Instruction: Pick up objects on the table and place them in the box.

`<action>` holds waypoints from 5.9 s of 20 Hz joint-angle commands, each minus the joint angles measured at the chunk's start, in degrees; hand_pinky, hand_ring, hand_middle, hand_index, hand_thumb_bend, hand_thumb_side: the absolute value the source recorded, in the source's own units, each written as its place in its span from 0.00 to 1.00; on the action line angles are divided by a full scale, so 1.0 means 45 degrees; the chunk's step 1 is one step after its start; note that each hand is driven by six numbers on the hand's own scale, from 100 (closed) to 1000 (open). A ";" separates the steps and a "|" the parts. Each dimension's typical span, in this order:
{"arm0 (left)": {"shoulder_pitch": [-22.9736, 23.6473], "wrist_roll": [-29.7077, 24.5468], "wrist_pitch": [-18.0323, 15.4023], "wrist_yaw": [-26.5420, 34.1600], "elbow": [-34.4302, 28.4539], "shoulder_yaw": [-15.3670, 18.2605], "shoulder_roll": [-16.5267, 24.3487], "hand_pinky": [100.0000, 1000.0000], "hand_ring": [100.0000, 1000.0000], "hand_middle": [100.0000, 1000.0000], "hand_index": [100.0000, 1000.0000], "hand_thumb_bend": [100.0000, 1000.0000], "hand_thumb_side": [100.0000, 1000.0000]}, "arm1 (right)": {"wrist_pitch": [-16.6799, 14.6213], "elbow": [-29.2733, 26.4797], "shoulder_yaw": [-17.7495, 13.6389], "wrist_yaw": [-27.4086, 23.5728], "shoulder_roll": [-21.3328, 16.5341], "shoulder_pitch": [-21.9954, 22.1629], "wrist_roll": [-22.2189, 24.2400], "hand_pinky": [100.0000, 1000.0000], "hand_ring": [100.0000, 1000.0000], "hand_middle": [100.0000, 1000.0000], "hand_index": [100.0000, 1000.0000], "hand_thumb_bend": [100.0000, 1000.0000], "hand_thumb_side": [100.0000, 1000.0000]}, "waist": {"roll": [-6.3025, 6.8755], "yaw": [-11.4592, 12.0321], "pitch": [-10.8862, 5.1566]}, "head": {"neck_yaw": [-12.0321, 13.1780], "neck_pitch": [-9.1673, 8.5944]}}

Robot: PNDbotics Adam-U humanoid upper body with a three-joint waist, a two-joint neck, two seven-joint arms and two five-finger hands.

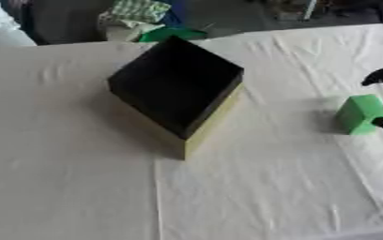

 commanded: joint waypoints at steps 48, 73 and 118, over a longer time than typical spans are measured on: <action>-0.0171 -0.0165 0.0110 0.0147 -0.0182 0.0076 0.0061 0.59 0.62 0.54 0.71 0.03 1.00 | -0.0120 -0.0639 -0.0435 -0.0578 -0.0534 -0.2019 -0.0602 0.84 0.66 0.56 0.73 0.00 0.44 | -0.0229 0.0185 0.0044 | 0.0197 -0.0188; -0.1965 -0.0972 -0.0359 0.0664 -0.0182 -0.0674 0.0272 0.60 0.64 0.55 0.72 0.05 0.98 | -0.0615 0.0273 0.1339 -0.0857 0.3411 -0.7053 0.1359 0.80 0.65 0.55 0.75 0.00 0.52 | -0.0495 0.1357 0.0019 | -0.1294 -0.0155; -0.3801 -0.2432 -0.0832 0.1554 -0.0182 -0.1564 -0.0265 0.60 0.65 0.55 0.71 0.07 0.96 | -0.1172 0.3449 0.1821 0.4934 0.6541 -0.7467 -0.0746 0.88 0.76 0.70 0.79 0.08 0.67 | -0.0680 0.2696 0.0755 | -0.2397 -0.0602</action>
